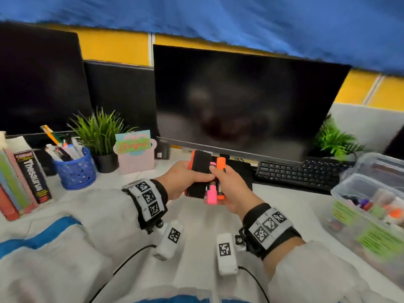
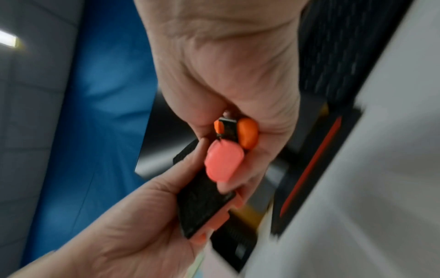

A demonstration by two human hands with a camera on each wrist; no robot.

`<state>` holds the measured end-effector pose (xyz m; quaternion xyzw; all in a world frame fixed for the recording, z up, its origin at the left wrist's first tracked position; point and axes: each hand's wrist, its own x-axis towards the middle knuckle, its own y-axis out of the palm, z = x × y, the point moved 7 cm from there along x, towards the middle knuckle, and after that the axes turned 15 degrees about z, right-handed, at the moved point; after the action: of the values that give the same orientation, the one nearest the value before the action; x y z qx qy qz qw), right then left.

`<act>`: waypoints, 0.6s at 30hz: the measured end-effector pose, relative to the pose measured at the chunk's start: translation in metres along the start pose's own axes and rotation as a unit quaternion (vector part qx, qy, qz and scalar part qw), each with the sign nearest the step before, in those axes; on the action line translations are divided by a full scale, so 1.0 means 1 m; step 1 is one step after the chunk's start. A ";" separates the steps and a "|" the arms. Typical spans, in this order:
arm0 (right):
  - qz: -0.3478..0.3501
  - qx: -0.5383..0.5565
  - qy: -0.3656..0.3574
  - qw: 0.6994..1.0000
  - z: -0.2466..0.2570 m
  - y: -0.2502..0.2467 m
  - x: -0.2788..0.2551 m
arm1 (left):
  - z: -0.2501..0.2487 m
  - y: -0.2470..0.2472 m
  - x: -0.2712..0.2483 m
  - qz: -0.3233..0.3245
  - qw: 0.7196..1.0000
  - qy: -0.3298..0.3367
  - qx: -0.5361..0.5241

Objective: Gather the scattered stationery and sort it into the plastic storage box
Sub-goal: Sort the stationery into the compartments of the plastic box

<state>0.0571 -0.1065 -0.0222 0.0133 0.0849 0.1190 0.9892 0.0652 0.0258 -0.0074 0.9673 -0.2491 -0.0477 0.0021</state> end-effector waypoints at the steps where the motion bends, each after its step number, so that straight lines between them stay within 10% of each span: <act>1: -0.036 -0.030 -0.021 0.999 0.006 -0.023 -0.009 | -0.005 0.020 0.011 0.019 1.000 0.016 -0.002; 12: -0.324 -0.270 -0.133 0.897 0.058 -0.204 -0.148 | -0.038 0.233 0.089 0.204 0.972 0.105 0.039; 18: -0.467 -0.230 -0.139 0.842 0.082 -0.286 -0.195 | -0.050 0.290 0.127 0.156 0.970 0.149 0.111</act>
<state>-0.0491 -0.4310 0.0770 -0.2397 -0.0869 -0.3443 0.9036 0.0405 -0.2904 0.0391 0.9068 -0.3978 0.1259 -0.0606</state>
